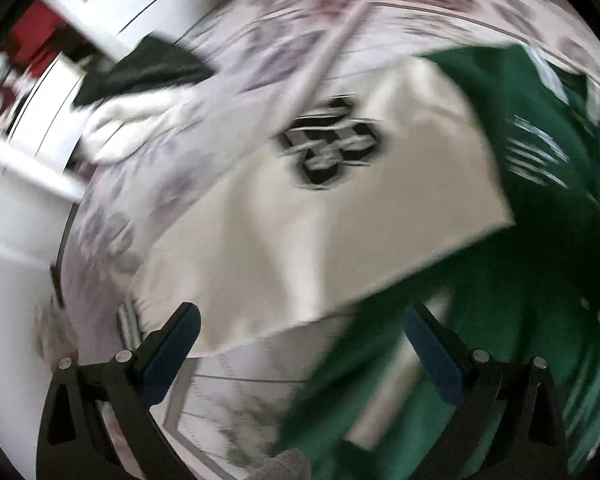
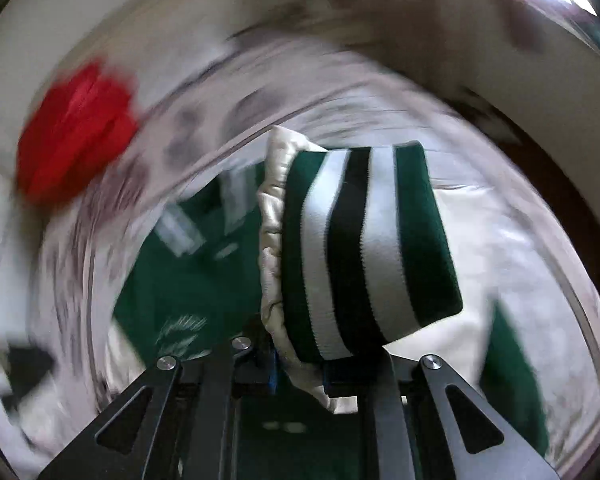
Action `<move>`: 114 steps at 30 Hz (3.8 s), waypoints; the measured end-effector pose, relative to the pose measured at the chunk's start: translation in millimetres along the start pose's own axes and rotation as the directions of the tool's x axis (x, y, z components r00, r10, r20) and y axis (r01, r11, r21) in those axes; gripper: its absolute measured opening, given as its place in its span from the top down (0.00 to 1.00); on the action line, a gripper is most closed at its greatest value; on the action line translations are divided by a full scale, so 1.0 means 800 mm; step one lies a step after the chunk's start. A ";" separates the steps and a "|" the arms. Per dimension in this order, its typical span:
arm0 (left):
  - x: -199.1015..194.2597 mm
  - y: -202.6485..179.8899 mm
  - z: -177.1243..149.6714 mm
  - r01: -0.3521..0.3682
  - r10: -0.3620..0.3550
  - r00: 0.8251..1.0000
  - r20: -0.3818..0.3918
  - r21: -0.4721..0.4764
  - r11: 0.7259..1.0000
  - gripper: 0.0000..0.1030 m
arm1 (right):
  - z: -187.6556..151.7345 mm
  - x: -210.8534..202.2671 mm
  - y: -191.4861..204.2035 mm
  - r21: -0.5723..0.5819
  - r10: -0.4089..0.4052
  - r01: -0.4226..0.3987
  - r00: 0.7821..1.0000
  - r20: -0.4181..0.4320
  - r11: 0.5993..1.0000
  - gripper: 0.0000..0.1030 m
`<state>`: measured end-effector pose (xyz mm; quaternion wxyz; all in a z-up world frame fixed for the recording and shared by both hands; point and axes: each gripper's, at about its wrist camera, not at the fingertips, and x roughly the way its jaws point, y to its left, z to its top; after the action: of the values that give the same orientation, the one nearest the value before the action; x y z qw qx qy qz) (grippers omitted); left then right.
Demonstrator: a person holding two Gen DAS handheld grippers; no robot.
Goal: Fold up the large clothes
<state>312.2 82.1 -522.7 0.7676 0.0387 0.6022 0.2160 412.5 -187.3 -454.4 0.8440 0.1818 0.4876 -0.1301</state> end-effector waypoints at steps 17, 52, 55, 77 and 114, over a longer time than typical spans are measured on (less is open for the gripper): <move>0.143 0.210 -0.073 0.189 -0.426 0.865 -0.265 -0.614 0.766 0.00 | -0.121 0.080 0.179 -0.368 0.124 -0.241 0.941 -0.315 0.898 0.37; 0.082 0.351 0.229 0.119 0.038 0.952 0.304 -0.480 0.869 0.98 | -0.118 0.110 0.216 -0.371 -0.011 -0.110 0.951 -0.310 0.922 0.19; 0.031 0.308 0.240 0.107 0.056 0.919 0.391 -0.383 0.918 0.98 | -0.109 0.092 0.170 -0.323 -0.066 -0.029 0.958 -0.279 0.946 0.19; -0.161 -0.366 0.077 0.250 -0.568 0.765 0.303 0.673 0.696 0.98 | -0.122 -0.003 -0.291 0.111 -0.194 0.245 0.918 -0.345 0.963 0.19; 0.011 -0.156 0.153 0.185 -0.226 0.959 0.174 0.220 0.958 0.09 | 0.058 0.102 -0.251 0.172 0.128 -0.077 0.942 -0.311 0.982 0.87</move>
<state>464.6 -2.4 -537.4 0.8340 0.0743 0.5425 0.0678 409.4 -391.5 -540.4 0.7421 0.2917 0.5963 -0.0927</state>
